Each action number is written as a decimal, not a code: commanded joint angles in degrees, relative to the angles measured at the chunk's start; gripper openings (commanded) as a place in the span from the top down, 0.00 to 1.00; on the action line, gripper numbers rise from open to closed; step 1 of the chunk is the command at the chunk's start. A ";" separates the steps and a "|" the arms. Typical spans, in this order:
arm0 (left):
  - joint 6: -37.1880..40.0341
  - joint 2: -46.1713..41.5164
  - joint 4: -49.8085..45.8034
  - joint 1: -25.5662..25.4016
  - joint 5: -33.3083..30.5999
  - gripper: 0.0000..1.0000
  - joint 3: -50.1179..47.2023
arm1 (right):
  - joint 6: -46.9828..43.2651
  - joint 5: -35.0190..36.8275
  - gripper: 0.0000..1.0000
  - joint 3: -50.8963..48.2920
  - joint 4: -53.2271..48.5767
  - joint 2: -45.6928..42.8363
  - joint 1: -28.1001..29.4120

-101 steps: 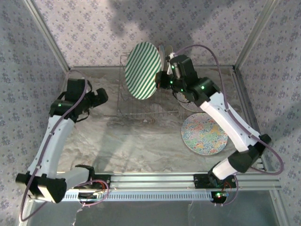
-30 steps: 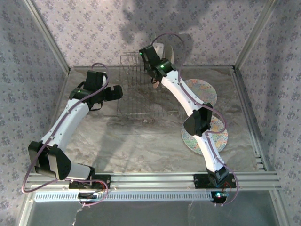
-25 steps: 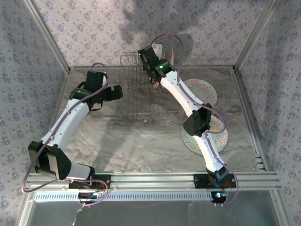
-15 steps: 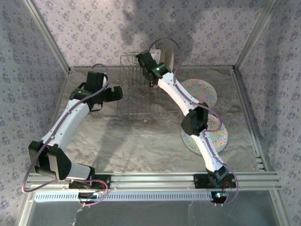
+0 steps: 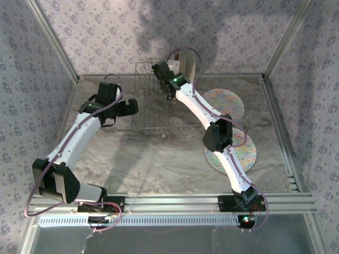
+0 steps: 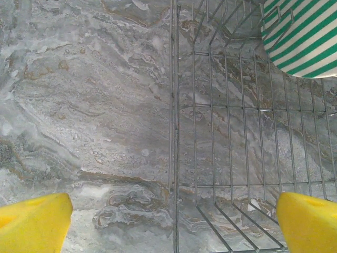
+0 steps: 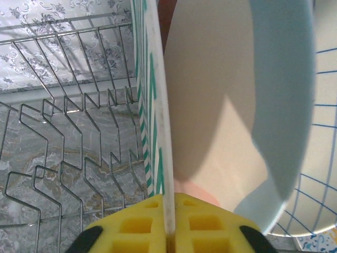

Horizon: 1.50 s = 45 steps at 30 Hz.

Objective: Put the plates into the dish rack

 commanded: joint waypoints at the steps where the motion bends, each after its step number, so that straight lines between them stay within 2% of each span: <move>1: -0.78 -3.25 -0.20 -0.14 0.71 0.01 -0.77 | 1.12 -0.95 0.81 -0.32 0.34 0.86 0.51; 3: -1.09 -4.13 -0.33 -0.14 0.71 0.01 -1.42 | 1.06 -1.08 0.75 -0.27 -0.03 0.76 0.60; 9: -1.40 -5.78 -1.64 -0.14 0.60 0.01 -1.92 | -0.99 0.73 0.47 -0.38 -1.72 -2.61 1.06; 15: -2.40 -8.94 -3.73 -0.93 -0.06 0.01 -2.38 | -5.30 3.13 0.31 -4.86 -1.92 -13.43 2.50; 18: -2.71 -10.37 -4.80 -5.87 -3.53 0.01 -1.49 | -7.23 1.71 0.16 -9.60 -0.85 -20.97 2.41; 20: -4.03 -10.69 -4.04 -10.77 -4.75 0.01 -1.04 | -7.07 -0.93 0.02 -12.46 -2.40 -25.82 1.46; 22: -6.49 -10.27 -2.60 -16.09 -5.45 0.01 -1.23 | -6.04 -5.54 0.00 -17.16 -3.74 -31.23 -0.35; 24: -9.30 -9.11 1.49 -22.31 -6.37 0.01 -2.23 | -4.47 -11.03 0.00 -24.99 -3.37 -37.83 -2.97; 28: -16.29 -5.52 13.11 -34.83 -10.30 0.01 -6.23 | -3.29 -18.85 0.00 -49.31 1.74 -55.69 -8.44; 33: -22.63 4.72 19.21 -46.83 -15.76 0.01 -3.98 | 2.29 -28.17 0.01 -76.27 4.87 -74.61 -20.27; 35: -26.94 9.21 19.79 -49.56 -16.06 0.01 -2.12 | 2.20 -32.65 0.01 -85.95 5.52 -81.00 -26.18; 39: -35.18 14.89 23.61 -53.12 -16.55 0.01 -1.92 | 0.48 -41.69 0.00 -96.94 4.93 -87.62 -39.42; 42: -39.96 18.55 24.97 -54.22 -16.63 0.01 -1.62 | -2.09 -48.55 0.01 -101.88 6.56 -87.82 -48.75; 45: -41.28 21.74 25.94 -54.28 -14.10 0.01 -0.38 | -4.72 -53.79 0.01 -104.35 8.70 -85.40 -55.85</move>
